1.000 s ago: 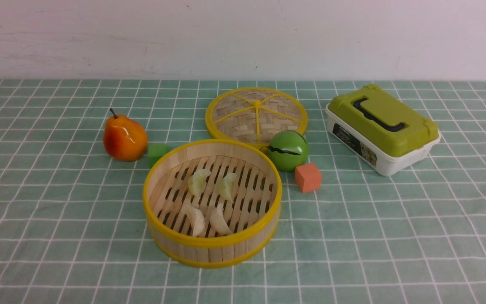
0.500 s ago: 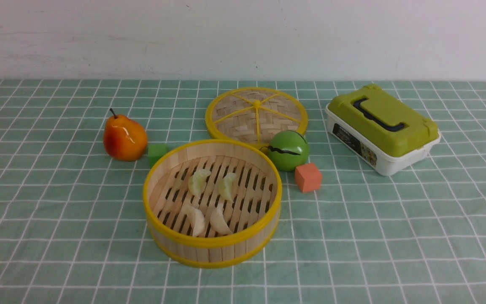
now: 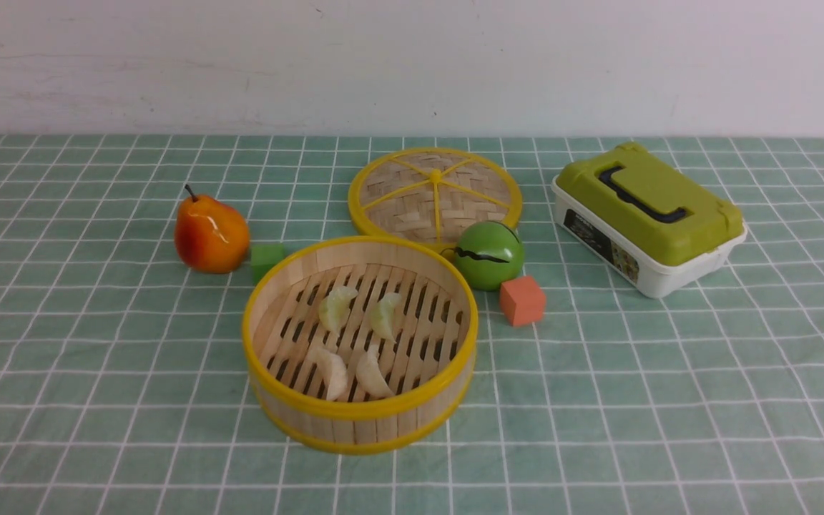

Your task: Put the dumplings into the steamer on the table with the blue tablecloth.

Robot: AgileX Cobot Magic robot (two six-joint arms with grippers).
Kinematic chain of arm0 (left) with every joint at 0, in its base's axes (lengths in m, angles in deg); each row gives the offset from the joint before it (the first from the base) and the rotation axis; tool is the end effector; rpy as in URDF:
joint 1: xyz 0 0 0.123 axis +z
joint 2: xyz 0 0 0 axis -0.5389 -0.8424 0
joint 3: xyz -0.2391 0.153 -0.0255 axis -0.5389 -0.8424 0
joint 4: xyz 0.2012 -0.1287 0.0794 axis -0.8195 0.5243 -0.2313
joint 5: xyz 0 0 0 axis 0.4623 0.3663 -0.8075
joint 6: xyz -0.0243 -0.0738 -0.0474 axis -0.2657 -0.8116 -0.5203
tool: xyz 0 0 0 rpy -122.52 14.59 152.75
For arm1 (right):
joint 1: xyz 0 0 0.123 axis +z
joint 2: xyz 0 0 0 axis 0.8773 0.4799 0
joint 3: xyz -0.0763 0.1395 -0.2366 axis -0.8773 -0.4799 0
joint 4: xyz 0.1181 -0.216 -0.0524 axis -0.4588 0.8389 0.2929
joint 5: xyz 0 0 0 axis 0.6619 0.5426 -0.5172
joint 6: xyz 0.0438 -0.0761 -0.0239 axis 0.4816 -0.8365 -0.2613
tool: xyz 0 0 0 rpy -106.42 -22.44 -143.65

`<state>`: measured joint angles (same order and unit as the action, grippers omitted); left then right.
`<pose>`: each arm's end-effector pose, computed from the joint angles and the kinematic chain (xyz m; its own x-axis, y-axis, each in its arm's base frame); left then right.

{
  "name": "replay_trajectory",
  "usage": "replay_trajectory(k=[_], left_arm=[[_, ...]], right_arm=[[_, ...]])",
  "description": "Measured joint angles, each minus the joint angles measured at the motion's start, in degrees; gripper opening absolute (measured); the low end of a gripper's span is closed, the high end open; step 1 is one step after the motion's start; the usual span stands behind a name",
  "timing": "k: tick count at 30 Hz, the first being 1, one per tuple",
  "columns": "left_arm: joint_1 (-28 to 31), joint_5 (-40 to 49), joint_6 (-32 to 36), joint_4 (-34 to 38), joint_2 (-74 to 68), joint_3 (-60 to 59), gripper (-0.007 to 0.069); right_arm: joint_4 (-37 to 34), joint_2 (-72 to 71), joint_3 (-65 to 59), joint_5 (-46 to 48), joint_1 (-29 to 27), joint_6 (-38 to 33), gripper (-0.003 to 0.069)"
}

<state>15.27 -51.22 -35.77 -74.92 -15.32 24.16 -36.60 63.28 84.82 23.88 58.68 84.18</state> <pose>0.0349 0.0063 0.2727 -0.2019 -0.3195 -0.9258 0.0537 0.9403 -0.3362 0.0524 -0.0001 0.1734 -0.2888 0.1330 -0.9481 0.0574 0.9909 0.1215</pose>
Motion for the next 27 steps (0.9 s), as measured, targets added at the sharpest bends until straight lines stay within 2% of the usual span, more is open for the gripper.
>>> replay_trajectory(k=[2,5,8,12,15,21,27], left_arm=[[6.7,-7.8,6.4,6.0,2.5,-4.3,0.0054],[12.8,-16.9,14.9,14.2,3.0,-10.4,-0.0015],[16.8,-22.3,20.4,20.2,3.0,-17.8,-0.0015],[17.3,-18.4,22.2,20.5,3.0,-21.0,-0.0015],[17.3,-12.1,23.1,19.2,3.0,-21.3,-0.0015],[17.3,-11.1,26.8,19.2,3.0,-21.4,-0.0015],[17.3,-11.1,27.1,19.4,3.0,-21.4,-0.0015]], right_arm=[[0.0,0.0,0.0,0.0,0.0,0.0,0.0041],[0.0,0.0,0.0,0.0,0.0,0.0,0.0041],[0.0,0.0,0.0,0.0,0.0,0.0,0.0041],[0.0,0.0,0.0,0.0,0.0,0.0,0.0044],[0.0,0.0,0.0,0.0,0.0,0.0,0.0051],[0.0,0.0,0.0,0.0,0.0,0.0,0.0061],[0.0,0.0,0.0,0.0,0.0,0.0,0.0069]])
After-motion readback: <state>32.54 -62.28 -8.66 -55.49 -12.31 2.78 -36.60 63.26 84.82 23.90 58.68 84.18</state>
